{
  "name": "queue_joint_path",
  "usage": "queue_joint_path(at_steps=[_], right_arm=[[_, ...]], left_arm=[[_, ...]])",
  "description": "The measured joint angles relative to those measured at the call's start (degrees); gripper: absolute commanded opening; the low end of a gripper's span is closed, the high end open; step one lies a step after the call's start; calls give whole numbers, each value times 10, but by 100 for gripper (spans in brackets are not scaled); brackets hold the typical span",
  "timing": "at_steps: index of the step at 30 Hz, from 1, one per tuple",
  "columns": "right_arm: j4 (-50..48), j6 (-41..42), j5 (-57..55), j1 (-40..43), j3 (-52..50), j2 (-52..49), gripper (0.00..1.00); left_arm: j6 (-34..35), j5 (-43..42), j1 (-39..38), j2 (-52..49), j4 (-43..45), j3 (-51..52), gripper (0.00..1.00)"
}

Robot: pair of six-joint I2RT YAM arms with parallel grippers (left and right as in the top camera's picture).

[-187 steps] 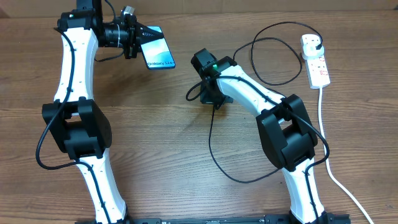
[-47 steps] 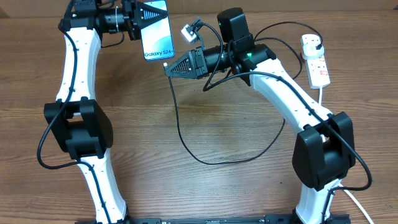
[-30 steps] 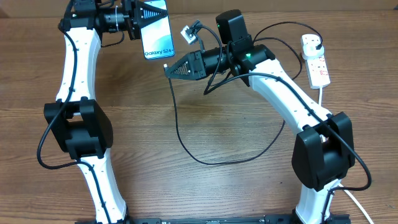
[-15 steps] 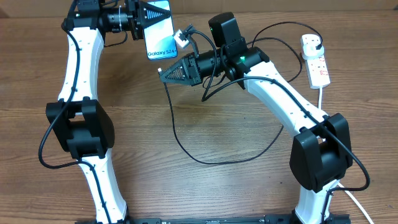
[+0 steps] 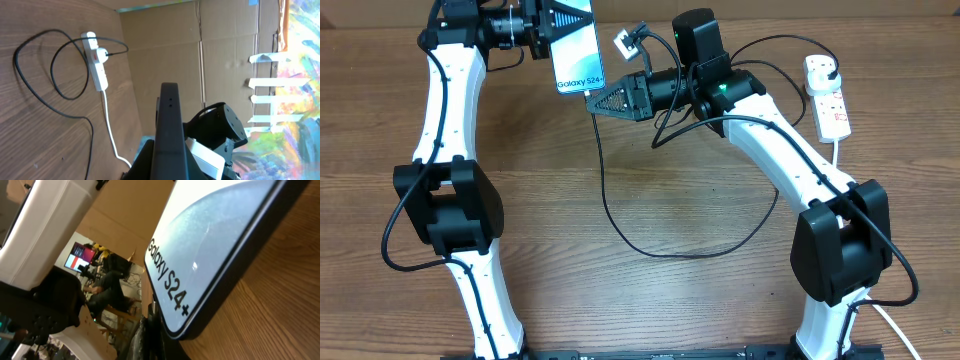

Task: Plug charger to phone and switch on socket
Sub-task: 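Align and push the USB-C plug into the phone's bottom port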

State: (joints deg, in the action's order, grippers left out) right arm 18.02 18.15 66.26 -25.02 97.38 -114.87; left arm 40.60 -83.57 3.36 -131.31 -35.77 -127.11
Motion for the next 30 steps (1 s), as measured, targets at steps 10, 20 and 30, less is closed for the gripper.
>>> queue_joint_path(at_steps=[10, 20, 30], right_arm=[[-5, 28, -10, -1, 0, 0, 4], [-20, 43, -6, -2, 0, 0, 4], [-17, 53, -9, -2, 0, 0, 4]], left_arm=[[22, 0, -3, 0, 20, 0, 4], [28, 5, -4, 0, 20, 0, 5], [28, 7, -4, 0, 25, 0, 4]])
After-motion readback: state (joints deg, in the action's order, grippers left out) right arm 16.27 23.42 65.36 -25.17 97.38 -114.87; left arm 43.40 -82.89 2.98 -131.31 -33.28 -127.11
